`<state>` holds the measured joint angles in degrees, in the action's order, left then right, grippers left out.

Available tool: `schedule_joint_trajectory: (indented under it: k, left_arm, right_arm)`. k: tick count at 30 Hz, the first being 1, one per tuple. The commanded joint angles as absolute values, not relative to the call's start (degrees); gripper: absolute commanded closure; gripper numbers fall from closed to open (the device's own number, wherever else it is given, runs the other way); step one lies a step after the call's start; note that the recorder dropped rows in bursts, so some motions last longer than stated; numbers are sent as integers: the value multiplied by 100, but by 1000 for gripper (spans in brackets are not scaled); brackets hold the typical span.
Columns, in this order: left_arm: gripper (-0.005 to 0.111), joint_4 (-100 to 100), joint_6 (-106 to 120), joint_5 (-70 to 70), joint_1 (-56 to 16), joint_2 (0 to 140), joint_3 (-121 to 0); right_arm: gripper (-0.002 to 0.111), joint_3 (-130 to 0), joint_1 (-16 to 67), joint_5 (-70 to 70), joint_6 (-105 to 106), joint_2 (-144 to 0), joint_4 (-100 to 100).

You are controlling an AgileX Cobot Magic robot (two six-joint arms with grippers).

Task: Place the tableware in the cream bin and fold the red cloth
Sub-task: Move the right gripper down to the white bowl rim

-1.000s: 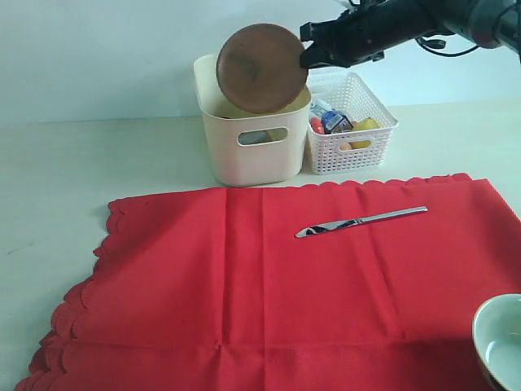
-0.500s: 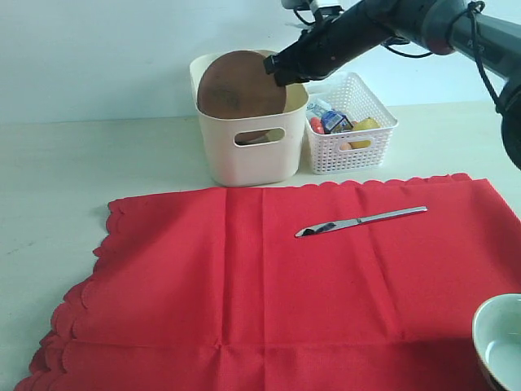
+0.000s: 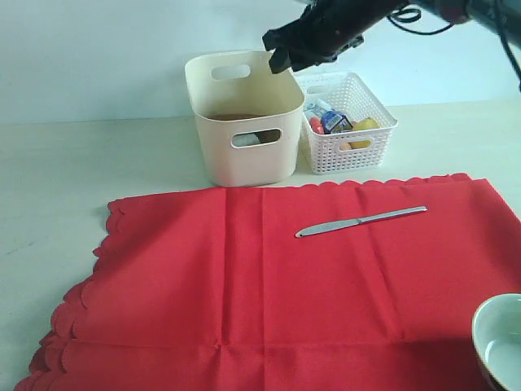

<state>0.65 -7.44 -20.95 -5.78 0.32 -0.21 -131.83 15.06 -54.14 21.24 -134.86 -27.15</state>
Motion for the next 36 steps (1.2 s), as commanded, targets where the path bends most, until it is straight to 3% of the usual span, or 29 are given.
schedule_joint_trajectory:
  k: [1, 6, 19, 36]
  left_arm:
    - [107, 75, -754, -2052, -562, 0, 0]
    - [107, 75, -754, -2052, -562, 0, 0]
    - [107, 75, -754, -2052, -562, 0, 0]
    - [107, 75, -754, -2052, -562, 0, 0]
  right_arm:
    - [65, -13236, 1524, -6364, 1725, -12822, -1688]
    - [72, -13094, 1487, -6996, 1055, -12538, -529]
    - [84, -9688, 1399, -6946, 1295, -11269, -317]
    - [85, -6374, 982, -6328, 375, -9254, 897]
